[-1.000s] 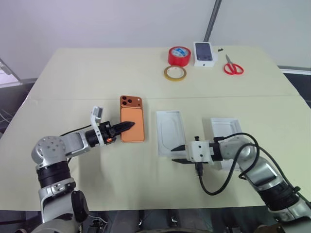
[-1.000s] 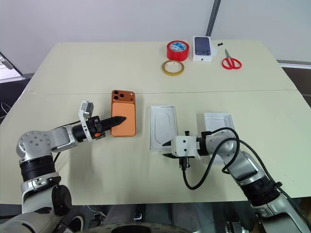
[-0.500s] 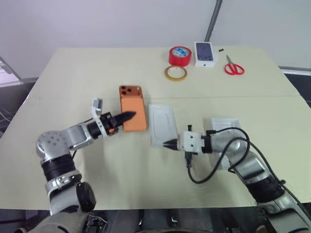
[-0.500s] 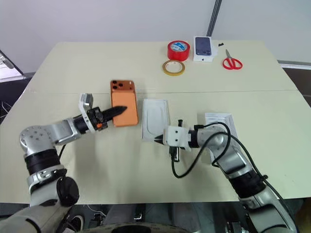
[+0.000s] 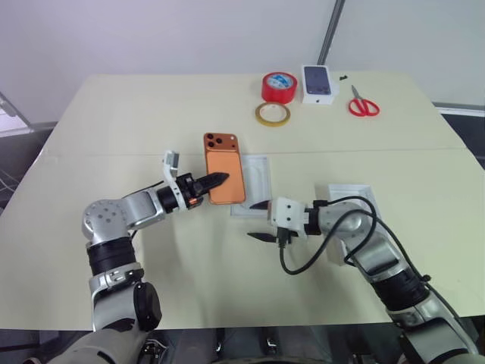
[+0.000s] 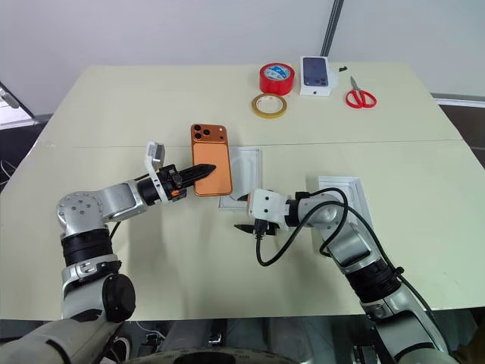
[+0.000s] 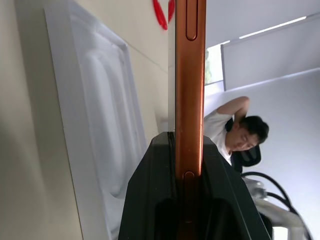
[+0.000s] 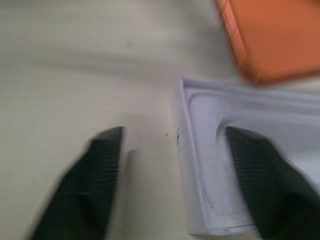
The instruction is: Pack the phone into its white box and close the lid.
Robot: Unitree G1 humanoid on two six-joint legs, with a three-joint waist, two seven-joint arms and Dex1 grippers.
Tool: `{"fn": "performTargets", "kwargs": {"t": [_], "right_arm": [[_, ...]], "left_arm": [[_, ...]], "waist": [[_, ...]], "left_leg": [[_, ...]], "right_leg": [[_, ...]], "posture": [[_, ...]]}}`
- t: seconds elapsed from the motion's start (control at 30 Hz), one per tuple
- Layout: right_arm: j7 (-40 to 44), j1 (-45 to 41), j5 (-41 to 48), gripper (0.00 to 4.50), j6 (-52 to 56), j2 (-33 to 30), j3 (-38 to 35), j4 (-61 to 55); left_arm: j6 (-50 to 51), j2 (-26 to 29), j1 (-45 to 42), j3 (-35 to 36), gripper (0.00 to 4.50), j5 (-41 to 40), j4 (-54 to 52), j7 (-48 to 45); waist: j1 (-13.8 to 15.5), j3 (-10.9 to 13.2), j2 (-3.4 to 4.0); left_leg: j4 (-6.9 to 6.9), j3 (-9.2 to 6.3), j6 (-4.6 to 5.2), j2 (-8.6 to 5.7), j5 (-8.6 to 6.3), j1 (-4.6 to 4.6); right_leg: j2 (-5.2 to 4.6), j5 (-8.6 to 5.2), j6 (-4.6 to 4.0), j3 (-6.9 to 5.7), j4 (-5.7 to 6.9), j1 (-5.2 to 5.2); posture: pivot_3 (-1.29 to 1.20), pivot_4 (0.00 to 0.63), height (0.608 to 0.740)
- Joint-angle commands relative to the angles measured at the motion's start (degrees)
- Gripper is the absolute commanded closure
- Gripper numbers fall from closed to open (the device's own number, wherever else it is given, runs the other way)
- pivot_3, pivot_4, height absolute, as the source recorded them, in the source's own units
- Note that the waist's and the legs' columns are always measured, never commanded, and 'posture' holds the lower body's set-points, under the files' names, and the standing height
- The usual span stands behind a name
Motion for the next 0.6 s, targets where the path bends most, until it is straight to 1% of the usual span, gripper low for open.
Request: {"fn": "performTargets", "kwargs": {"t": [0.03,0.13,0.23,0.4,0.57,0.6], "right_arm": [[0.9,0.9,7.1,1.13,5.3,-2.4,-6.8,-5.8],[0.5,2.3,6.3,1.13,3.9,-6.5,-10.3,-3.3],[-1.2,2.4,4.6,1.13,1.0,-9.1,-13.0,1.6],[-2.3,2.2,5.0,1.13,-1.6,-9.9,-14.8,4.6],[-2.6,2.5,4.0,1.13,-3.3,-10.0,-13.9,5.4],[-2.8,2.4,3.9,1.08,-3.5,-9.8,-13.7,5.4]], "left_arm": [[-2.3,0.5,-1.7,-1.5,4.50,0.0,1.2,-2.7],[-4.0,-0.1,-2.1,-4.2,4.50,1.4,2.9,-4.0],[-4.5,-1.4,-2.2,-5.9,4.50,1.7,4.9,-4.8],[-4.7,-2.2,-1.9,-8.1,4.50,2.0,5.7,-6.0],[-7.9,-3.7,-4.2,-9.3,4.50,4.0,8.9,-5.7],[-7.9,-3.6,-4.5,-9.6,4.02,4.3,9.2,-5.9]], "waist": [[0.1,0.0,0.00],[0.4,0.0,0.00],[0.4,0.0,-0.01],[-0.1,0.0,0.00],[0.1,0.0,0.00],[0.1,0.0,0.00]], "left_leg": [[0.01,0.00,0.00,0.00,0.00,0.00],[0.01,0.00,0.02,-0.01,-0.01,0.00],[0.01,0.01,0.04,-0.01,-0.02,0.00],[0.00,0.02,0.03,0.00,-0.01,0.00],[0.01,0.02,-0.01,0.01,0.02,0.02],[0.01,0.02,0.00,0.01,0.02,0.01]], "right_leg": [[0.00,0.00,0.00,0.00,0.00,0.01],[-0.01,0.00,0.00,0.00,-0.02,0.03],[-0.02,0.00,0.00,0.01,-0.04,0.03],[0.00,0.00,0.00,0.01,-0.01,0.02],[0.03,0.00,0.00,0.01,0.01,0.03],[0.03,0.00,0.00,0.00,0.01,0.03]], "posture": [[0.00,0.150,0.740],[0.00,0.150,0.740],[0.00,0.150,0.740],[0.00,0.150,0.740],[0.00,0.150,0.740],[0.00,0.150,0.740]]}}
